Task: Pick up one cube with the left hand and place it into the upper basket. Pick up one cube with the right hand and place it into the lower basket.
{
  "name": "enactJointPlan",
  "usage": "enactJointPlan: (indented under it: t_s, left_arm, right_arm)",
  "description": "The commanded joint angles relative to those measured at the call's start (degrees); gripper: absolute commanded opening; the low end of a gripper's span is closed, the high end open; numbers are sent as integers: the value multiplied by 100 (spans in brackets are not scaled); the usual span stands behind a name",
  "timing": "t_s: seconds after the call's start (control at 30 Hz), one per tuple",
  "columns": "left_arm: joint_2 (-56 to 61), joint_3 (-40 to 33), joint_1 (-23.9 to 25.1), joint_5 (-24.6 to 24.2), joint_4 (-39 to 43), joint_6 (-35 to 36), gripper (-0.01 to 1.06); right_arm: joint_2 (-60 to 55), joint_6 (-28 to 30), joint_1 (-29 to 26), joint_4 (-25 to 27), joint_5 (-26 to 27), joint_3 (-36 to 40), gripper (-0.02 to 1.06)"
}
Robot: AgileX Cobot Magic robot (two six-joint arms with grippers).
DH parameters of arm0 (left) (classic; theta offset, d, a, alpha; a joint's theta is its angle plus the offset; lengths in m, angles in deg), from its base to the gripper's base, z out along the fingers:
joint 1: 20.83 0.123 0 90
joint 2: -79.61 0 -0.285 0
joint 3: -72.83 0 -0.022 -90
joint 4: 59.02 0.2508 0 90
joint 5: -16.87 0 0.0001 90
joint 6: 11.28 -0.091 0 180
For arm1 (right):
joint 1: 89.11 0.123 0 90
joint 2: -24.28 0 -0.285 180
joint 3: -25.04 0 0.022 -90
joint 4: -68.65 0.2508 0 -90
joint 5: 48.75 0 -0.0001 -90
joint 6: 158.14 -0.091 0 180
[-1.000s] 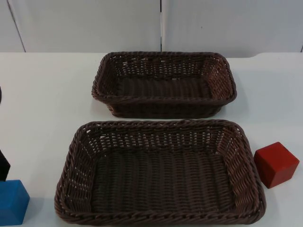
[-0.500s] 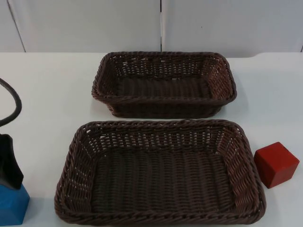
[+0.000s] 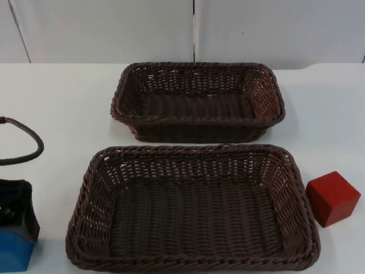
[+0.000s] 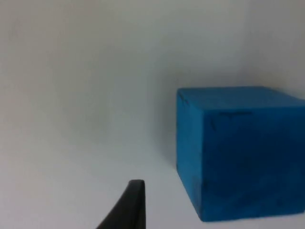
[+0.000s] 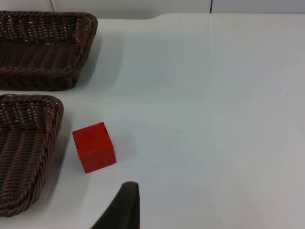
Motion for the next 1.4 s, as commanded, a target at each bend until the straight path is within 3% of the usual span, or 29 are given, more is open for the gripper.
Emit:
enactJointPlan:
  t_s: [0.0,0.3,0.7,0.8,0.83,0.87,1.0,1.03,1.07,1.37]
  left_arm:
    - [-175,3,12,257,-52,-60,105]
    - [-694,3,12,1005,-52,-319,105]
    - [-731,3,12,1116,-52,-319,101]
    - [-731,3,12,1026,-63,-319,80]
    - [-731,3,12,910,-73,-319,63]
    - [-731,3,12,910,-73,-319,63]
    - [-659,3,12,611,-73,-233,13]
    - [-659,3,12,611,-73,-233,13]
    - [-602,3,12,542,-73,-233,2]
    - [221,3,12,-158,-166,-121,0]
  right_arm:
    - [18,15,-35,-5,28,15,105]
    - [18,15,-35,-5,28,15,105]
    - [18,15,-35,-5,28,15,105]
    - [18,15,-35,-5,28,15,105]
    - [18,15,-35,-5,28,15,105]
    - [18,15,-35,-5,28,15,105]
    - [18,33,-35,-5,28,15,105]
    - [18,33,-35,-5,28,15,105]
    - [18,33,-35,-5,28,15,105]
    - [18,33,-35,-5,28,15,105]
